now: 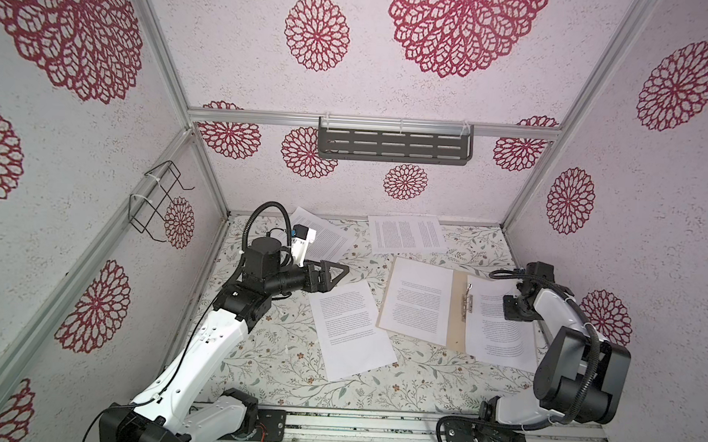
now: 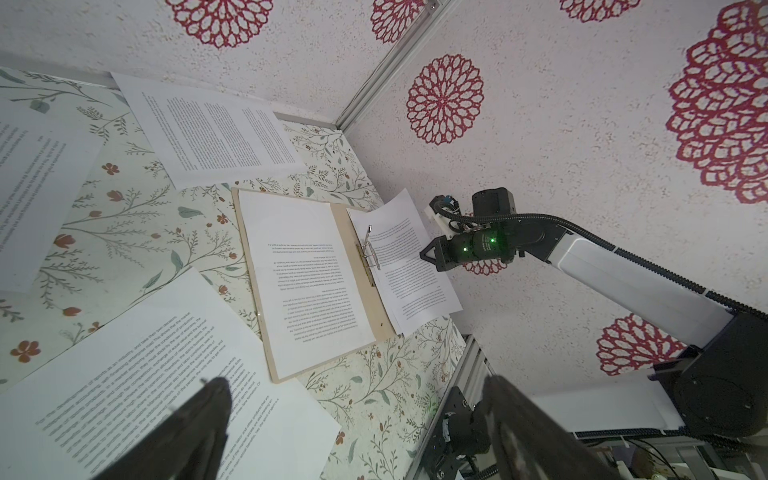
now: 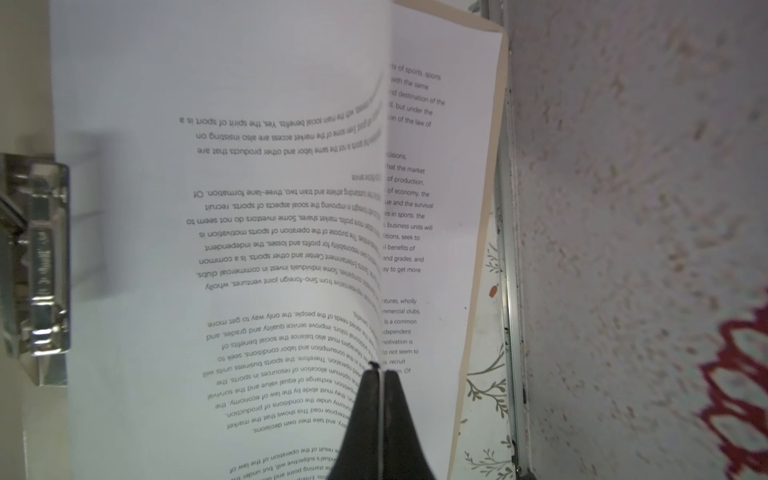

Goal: Put the files into the folder
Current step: 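Hold the new sheet upright beside the metal clip with the right gripper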

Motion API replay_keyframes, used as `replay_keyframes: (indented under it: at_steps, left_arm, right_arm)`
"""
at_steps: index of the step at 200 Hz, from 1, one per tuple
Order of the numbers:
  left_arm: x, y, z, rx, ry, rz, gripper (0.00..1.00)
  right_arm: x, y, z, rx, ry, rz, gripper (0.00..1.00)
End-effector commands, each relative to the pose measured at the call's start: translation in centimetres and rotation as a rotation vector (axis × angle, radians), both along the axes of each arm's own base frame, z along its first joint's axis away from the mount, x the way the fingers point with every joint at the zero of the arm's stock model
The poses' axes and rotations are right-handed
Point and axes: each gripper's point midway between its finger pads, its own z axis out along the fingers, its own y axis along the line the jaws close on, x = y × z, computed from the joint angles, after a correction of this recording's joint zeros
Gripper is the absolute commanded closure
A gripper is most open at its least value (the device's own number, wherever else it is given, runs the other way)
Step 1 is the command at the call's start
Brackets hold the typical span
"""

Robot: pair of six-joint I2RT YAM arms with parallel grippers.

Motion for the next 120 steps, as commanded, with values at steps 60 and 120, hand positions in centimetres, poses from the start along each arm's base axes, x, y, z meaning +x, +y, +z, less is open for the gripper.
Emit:
replay_keyframes:
  at_steps: [60,120]
  left_arm:
    - [0.20,-0.15,-0.13,0.001,-0.010,-0.001,0.03]
    - [0.19,-0.15,-0.10,-0.003,-0.010,0.000,0.03]
  right_arm:
    - [0.08,0.47,-0.01,0.049,-0.009,-0.026,1.00]
    - [-0.27,0.38,-0.49,0.065,-0.002,-0.062,1.00]
